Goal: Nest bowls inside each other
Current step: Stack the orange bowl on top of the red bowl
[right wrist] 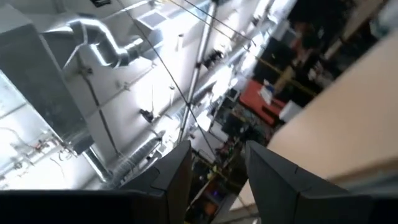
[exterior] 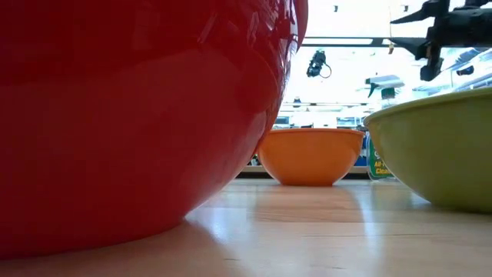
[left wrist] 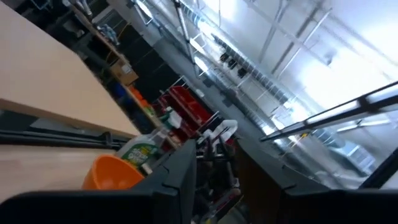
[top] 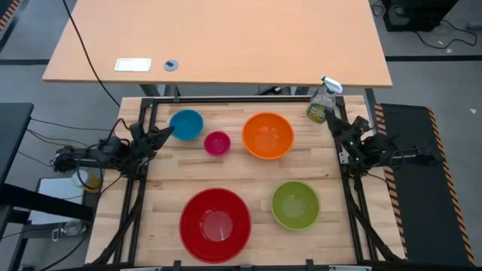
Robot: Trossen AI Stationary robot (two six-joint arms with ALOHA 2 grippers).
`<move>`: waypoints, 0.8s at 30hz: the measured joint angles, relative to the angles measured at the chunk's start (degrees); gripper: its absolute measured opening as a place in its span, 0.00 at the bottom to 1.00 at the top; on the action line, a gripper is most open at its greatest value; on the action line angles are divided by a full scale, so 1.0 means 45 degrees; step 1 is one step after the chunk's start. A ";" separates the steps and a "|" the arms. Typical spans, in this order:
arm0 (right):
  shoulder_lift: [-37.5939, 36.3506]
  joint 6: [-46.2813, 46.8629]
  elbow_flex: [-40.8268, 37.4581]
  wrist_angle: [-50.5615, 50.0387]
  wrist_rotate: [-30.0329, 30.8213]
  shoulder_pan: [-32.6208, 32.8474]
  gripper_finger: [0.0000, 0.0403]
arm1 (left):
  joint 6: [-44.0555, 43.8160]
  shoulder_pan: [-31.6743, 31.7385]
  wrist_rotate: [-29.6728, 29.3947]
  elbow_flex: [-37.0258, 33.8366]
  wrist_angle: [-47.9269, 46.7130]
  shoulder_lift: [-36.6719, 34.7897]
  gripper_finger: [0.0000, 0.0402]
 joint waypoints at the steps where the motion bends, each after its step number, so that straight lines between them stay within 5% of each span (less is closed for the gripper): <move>1: 0.0329 0.0580 0.0000 -0.0011 0.0000 0.0000 0.40 | 0.0056 0.0000 -0.0040 0.0180 -0.0282 0.0083 0.29; 11: 0.3404 0.0783 0.1548 -0.1271 -0.1554 -0.0747 0.37 | 0.1495 0.0005 -0.2447 0.2407 -0.3251 0.2503 0.29; 24: 0.6748 -0.1605 0.5542 -0.6926 -0.2370 -0.2037 0.36 | -0.0420 0.0005 -0.2461 0.4676 -0.5047 0.4863 0.29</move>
